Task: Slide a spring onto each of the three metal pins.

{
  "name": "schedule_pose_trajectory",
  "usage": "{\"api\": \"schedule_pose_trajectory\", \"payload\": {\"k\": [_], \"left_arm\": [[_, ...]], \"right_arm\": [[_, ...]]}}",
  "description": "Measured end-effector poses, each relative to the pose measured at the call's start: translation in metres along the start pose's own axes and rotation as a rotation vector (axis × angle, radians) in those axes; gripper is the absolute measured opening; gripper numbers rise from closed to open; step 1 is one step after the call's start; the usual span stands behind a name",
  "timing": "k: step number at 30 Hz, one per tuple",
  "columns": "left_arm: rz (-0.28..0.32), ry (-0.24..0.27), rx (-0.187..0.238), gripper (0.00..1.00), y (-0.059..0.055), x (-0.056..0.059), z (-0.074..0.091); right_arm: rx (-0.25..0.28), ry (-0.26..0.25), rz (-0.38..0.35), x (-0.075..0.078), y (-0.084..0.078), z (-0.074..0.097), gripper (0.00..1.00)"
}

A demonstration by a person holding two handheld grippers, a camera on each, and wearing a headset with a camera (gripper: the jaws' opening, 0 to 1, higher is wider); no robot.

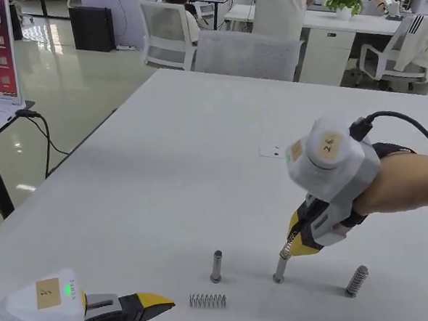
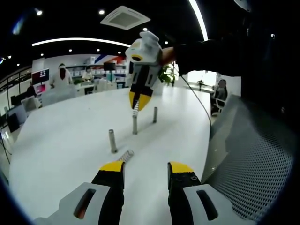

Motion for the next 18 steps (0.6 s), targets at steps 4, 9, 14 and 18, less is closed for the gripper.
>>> {"api": "schedule_pose_trajectory", "payload": {"k": [4, 9, 14, 18], "left_arm": [[0.0, 0.0, -0.002, 0.3, 0.0, 0.0, 0.0], [0.0, -0.001, -0.006, 0.3, -0.001, 0.0, -0.001], [0.0, 0.0, -0.007, 0.29, -0.001, 0.0, -0.001], [0.0, 0.002, -0.008, 0.29, -0.001, 0.0, -0.001]], "right_arm": [[-0.009, 0.015, -0.002, -0.001, 0.0, -0.006, 0.08], [-0.024, 0.034, -0.005, -0.001, 0.0, -0.013, 0.08], [-0.053, 0.048, 0.001, -0.003, -0.002, -0.022, 0.08], [-0.062, 0.053, 0.001, -0.005, -0.004, -0.029, 0.08]]}}
Point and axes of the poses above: the centre of the closed fingertips' face, and the gripper's own axes: z roughly backward along the fingers, x roughly to its right, y roughly out of its top, the point moved 1 cm from there along z, roughly backward along the fingers
